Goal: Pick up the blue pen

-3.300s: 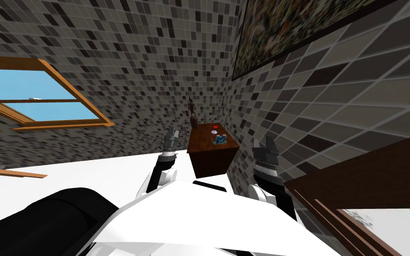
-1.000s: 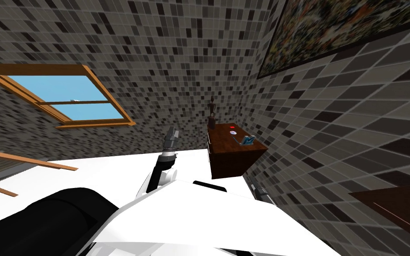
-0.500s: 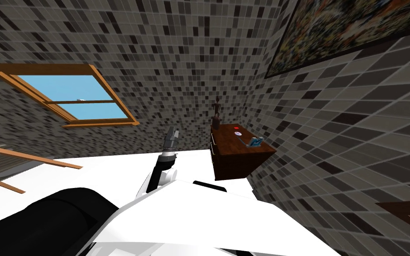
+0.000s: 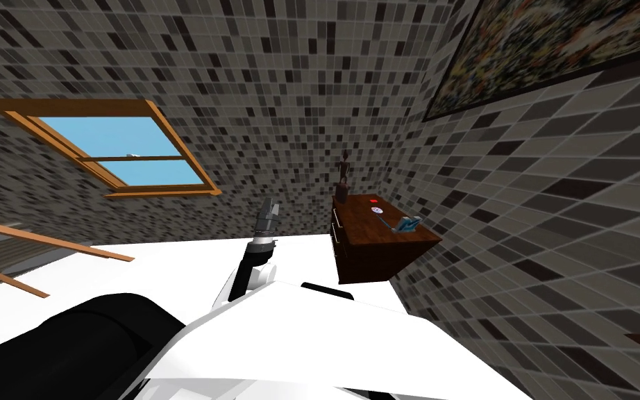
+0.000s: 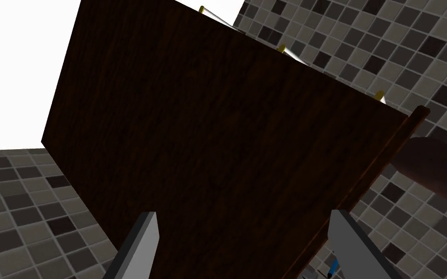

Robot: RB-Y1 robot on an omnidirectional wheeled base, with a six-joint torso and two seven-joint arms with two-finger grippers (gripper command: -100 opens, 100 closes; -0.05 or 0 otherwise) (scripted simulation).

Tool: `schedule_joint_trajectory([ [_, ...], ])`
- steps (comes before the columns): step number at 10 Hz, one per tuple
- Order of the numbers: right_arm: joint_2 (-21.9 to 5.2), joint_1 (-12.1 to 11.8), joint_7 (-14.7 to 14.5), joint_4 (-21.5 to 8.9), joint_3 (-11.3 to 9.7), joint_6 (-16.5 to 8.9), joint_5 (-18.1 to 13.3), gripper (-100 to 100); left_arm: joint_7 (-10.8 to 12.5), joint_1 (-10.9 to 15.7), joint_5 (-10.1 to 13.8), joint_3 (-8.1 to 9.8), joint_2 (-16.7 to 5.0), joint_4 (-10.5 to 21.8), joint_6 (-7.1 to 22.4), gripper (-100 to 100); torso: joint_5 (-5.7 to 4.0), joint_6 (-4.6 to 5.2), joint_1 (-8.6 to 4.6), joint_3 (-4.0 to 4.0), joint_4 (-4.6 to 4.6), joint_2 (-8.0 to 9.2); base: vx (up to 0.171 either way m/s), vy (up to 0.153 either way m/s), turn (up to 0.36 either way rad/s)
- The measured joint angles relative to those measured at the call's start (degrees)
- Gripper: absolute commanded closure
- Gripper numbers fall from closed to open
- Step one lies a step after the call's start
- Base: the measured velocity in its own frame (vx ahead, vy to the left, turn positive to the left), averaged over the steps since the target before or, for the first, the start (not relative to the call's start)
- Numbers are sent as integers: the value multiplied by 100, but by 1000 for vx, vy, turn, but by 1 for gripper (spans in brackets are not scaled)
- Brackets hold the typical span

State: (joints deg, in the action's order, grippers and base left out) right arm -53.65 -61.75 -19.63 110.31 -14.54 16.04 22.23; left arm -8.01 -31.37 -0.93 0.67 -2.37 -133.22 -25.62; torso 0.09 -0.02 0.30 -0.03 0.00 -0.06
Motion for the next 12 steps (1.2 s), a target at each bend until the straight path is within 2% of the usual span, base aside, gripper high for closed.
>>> schedule_joint_trajectory([
  [1, -185, -127, -15, 14, 1, -33, 28, -100, 0, 0, 0, 0, 0, 0, 0, 0, 2, 1, 4, -2, 0, -2, 48, 128, 70],
  [3, -536, -264, -34, -173, -109, -110, 109, -100, 0, 0, 0, 0, 0, 0, 0, 0, 2, 1, 6, -5, -2, -8, 28, 75, 7],
  [4, -651, -274, -37, -237, -145, -78, 106, -100, 0, 0, 0, 1, 0, 0, 0, 0, -2, 1, -14, -1, 0, 0, 27, 89, 91],
  [5, -868, -374, -7, -378, -194, -38, 165, -100, 0, 0, 0, 0, 0, 0, 0, 0, -1, -1, -5, -1, 0, -2, 35, 84, 28],
  [6, -1054, -487, -12, -397, -198, -37, 187, -100, 0, 0, 0, 0, 0, 0, 0, 0, 0, 1, -5, -3, -1, -4, 45, 101, 66],
  [7, -1226, -467, 7, -582, -325, -70, 226, -100, 0, 0, 0, 0, 0, 0, 0, 0, -1, -1, 1, -5, -1, -8, 58, 88, 31],
  [10, -1710, -805, -11, -625, -305, -110, 304, -100, 0, 0, 0, 0, 0, 0, 0, 0, -1, -1, -6, -6, -2, -10, 47, 66, 39],
  [12, -2012, -820, 19, -723, -372, -129, 330, -100, 0, 0, 0, 1, -1, 0, 0, 0, -4, 1, -22, -4, -1, -7, 39, 46, 37],
])
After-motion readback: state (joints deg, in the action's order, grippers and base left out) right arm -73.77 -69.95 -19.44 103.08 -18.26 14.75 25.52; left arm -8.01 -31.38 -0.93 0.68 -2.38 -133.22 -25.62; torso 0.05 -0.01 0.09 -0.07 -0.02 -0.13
